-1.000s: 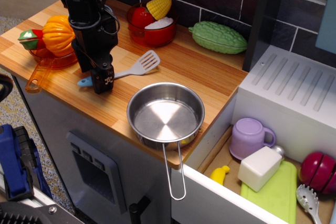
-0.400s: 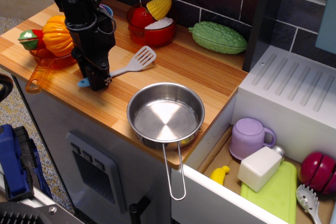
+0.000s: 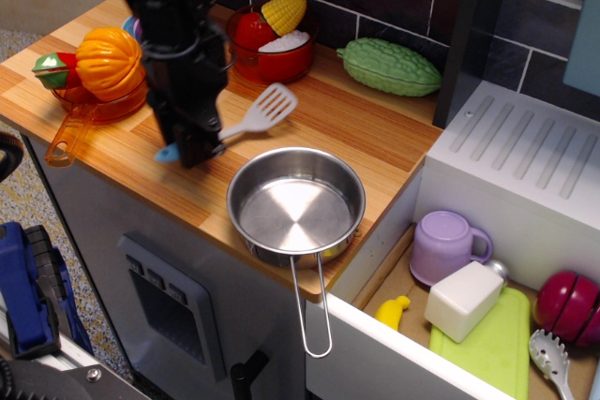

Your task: Put spatula in pan

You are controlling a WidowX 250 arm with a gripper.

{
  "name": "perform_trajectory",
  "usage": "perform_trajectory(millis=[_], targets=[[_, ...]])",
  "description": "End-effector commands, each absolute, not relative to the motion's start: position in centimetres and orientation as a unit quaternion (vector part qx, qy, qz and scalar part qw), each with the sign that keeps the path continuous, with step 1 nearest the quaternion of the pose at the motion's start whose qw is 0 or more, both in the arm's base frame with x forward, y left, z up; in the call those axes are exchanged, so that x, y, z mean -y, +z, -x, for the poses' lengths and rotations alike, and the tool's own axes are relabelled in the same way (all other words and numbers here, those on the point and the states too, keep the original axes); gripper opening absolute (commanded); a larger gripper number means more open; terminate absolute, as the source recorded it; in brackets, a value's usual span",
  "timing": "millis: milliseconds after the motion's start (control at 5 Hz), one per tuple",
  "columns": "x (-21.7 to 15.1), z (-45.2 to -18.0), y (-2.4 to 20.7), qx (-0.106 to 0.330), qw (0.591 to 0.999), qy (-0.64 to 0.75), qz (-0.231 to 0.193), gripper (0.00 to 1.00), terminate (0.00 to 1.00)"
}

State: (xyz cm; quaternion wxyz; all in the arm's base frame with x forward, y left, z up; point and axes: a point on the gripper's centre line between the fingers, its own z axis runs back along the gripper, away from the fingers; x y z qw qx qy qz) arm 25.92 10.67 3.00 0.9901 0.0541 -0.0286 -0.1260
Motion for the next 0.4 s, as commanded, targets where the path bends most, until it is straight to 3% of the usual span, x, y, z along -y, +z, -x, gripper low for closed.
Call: perform_trajectory(millis=[0,200], targets=[[-9.5,-26.9,7.0,0.042,0.991,-0.087,-0.092,0.00,0.00],[-7.8,-26.4,8.5,0.023,0.995,-0.053,-0.080,0.00,0.00]])
